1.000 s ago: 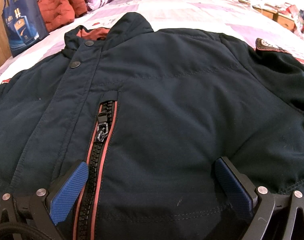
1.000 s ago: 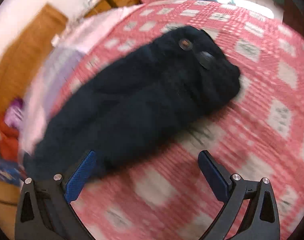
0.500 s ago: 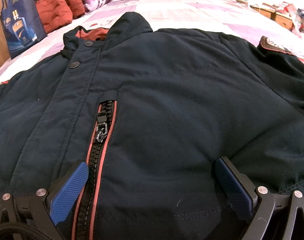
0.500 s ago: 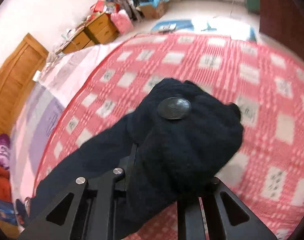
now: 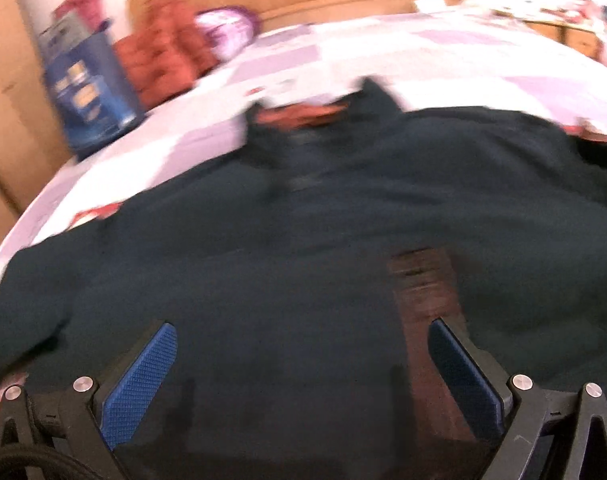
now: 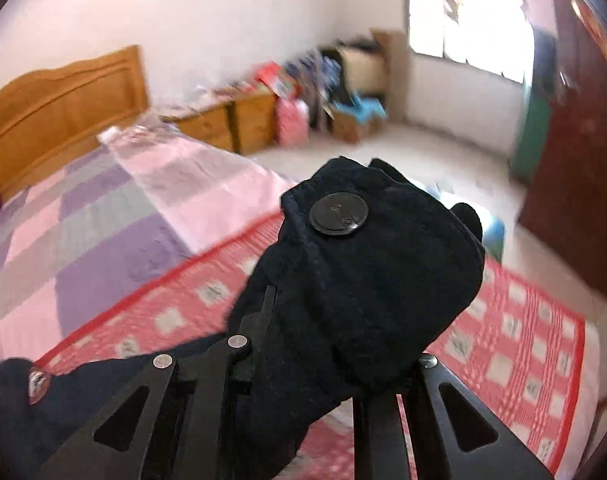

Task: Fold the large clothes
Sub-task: 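Lift the cuff with the right tool and fold it across the jacket body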

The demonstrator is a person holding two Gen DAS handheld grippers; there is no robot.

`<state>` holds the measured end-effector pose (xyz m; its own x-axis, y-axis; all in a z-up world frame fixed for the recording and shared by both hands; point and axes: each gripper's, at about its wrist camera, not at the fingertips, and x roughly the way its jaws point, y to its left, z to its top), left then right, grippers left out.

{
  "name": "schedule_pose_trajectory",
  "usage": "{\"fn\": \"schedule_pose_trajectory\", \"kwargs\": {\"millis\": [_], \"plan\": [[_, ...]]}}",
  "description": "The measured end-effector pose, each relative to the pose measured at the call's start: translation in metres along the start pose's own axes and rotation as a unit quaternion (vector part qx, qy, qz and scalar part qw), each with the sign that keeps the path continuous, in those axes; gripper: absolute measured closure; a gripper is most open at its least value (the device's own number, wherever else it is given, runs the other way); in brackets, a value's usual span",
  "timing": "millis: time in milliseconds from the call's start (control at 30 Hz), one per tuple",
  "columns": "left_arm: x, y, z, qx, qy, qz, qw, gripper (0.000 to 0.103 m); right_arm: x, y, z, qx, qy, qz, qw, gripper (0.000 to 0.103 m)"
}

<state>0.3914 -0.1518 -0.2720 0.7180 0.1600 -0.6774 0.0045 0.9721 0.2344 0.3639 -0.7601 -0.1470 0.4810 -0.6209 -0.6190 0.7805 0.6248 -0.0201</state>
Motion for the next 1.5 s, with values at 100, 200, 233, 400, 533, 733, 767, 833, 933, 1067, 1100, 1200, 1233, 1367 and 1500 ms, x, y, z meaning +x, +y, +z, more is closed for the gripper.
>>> {"fn": "schedule_pose_trajectory", "kwargs": {"millis": [100,200,233,400,533,733,767,833,933,1067,1100,1200,1233,1367,1500], "plan": [[0.017,0.051,-0.017,-0.016,0.029,0.039,0.9987,0.000,-0.026,0.053,0.002,-0.041,-0.027,0.029,0.998,0.087],[0.040,0.085,-0.044,-0.014,0.064,0.080,0.9946,0.000,-0.052,0.114,-0.005,-0.082,-0.048,0.066,0.993,0.087],[0.047,0.093,-0.055,-0.019,0.077,0.072,0.9942,0.000,-0.061,0.141,-0.011,-0.101,-0.055,0.084,0.990,0.087],[0.052,0.112,-0.073,-0.075,0.063,0.024,0.9949,0.000,-0.104,0.282,-0.066,-0.212,-0.067,0.179,0.958,0.087],[0.056,0.114,-0.075,-0.087,0.063,0.011,0.9942,0.000,-0.123,0.371,-0.136,-0.282,-0.039,0.237,0.929,0.087],[0.055,0.110,-0.078,-0.096,0.058,0.002,0.9937,0.000,-0.134,0.453,-0.232,-0.369,-0.005,0.280,0.886,0.087],[0.055,0.111,-0.078,-0.097,0.058,0.002,0.9936,0.000,-0.133,0.460,-0.242,-0.377,-0.001,0.280,0.883,0.087],[0.055,0.111,-0.078,-0.100,0.057,0.000,0.9934,0.000,-0.131,0.467,-0.258,-0.393,0.001,0.273,0.878,0.087],[0.055,0.112,-0.078,-0.100,0.056,0.000,0.9934,0.000,-0.124,0.469,-0.267,-0.400,0.012,0.271,0.875,0.086],[0.054,0.112,-0.078,-0.097,0.056,0.003,0.9937,0.000,-0.122,0.482,-0.281,-0.425,0.030,0.270,0.863,0.077],[0.054,0.112,-0.078,-0.097,0.056,0.003,0.9937,0.000,-0.122,0.483,-0.284,-0.431,0.035,0.272,0.860,0.069],[0.055,0.111,-0.077,-0.097,0.056,0.004,0.9938,0.000,-0.132,0.480,-0.286,-0.433,0.055,0.312,0.844,0.023],[0.055,0.111,-0.077,-0.096,0.056,0.005,0.9938,0.000,-0.136,0.479,-0.289,-0.436,0.053,0.322,0.839,0.021],[0.056,0.111,-0.077,-0.094,0.057,0.006,0.9939,0.000,-0.157,0.457,-0.279,-0.417,0.052,0.363,0.832,0.021],[0.056,0.110,-0.076,-0.093,0.057,0.007,0.9940,0.000,-0.159,0.409,-0.234,-0.331,0.001,0.336,0.882,0.021]]}}
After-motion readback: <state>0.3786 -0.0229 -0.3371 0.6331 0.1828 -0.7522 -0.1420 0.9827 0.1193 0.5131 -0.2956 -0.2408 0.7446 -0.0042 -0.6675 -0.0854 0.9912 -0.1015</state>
